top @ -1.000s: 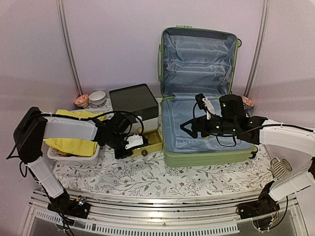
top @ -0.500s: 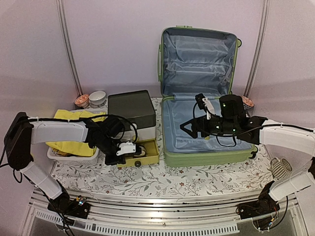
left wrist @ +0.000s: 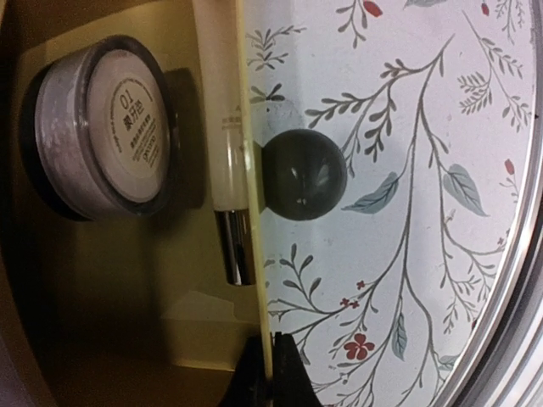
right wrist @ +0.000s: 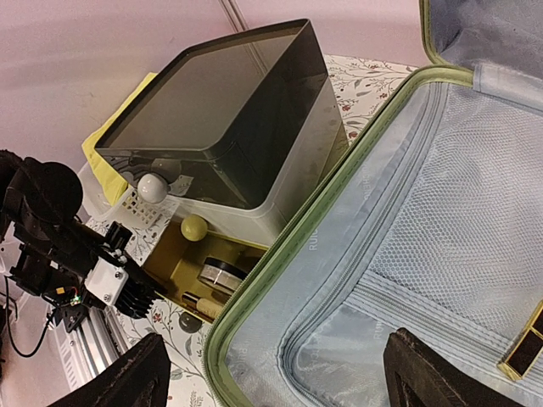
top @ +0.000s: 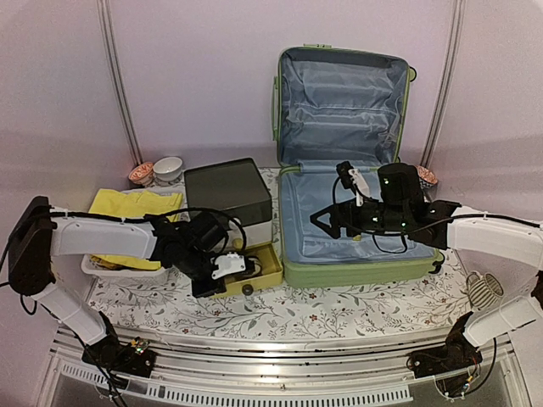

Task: Open, take out, and arrange the luggage
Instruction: Move the storage box to the center of the board, then adjust the makeup in the drawer.

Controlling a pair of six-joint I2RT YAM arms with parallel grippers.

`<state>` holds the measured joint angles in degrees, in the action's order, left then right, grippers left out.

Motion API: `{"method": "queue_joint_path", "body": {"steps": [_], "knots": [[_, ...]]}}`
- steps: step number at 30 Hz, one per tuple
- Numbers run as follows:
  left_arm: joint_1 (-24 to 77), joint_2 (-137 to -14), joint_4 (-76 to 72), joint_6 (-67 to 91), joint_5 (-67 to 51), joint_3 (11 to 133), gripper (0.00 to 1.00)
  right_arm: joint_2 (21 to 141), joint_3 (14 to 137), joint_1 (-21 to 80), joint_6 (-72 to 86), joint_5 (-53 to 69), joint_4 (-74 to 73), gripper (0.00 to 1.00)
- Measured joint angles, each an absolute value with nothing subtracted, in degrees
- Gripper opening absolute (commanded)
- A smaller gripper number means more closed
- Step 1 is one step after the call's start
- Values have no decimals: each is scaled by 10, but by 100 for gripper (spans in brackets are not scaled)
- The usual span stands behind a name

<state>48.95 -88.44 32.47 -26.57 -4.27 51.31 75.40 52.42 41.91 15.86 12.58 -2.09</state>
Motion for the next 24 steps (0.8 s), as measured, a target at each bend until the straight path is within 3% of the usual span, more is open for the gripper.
{"method": "queue_joint_path", "body": {"steps": [18, 19, 21, 23, 24], "knots": [[561, -877, 329, -139, -50, 505, 0, 758, 524, 419, 159, 128, -17, 88], [563, -873, 332, -141, -51, 502, 4, 758, 524, 419, 159, 129, -17, 88], [564, -862, 337, -145, -51, 498, 36, 758, 524, 419, 159, 130, -16, 88], [566, -855, 336, -149, -48, 498, 93, 759, 524, 419, 159, 132, -16, 88], [566, -851, 332, -150, -46, 498, 98, 760, 524, 419, 159, 133, -16, 88]]}}
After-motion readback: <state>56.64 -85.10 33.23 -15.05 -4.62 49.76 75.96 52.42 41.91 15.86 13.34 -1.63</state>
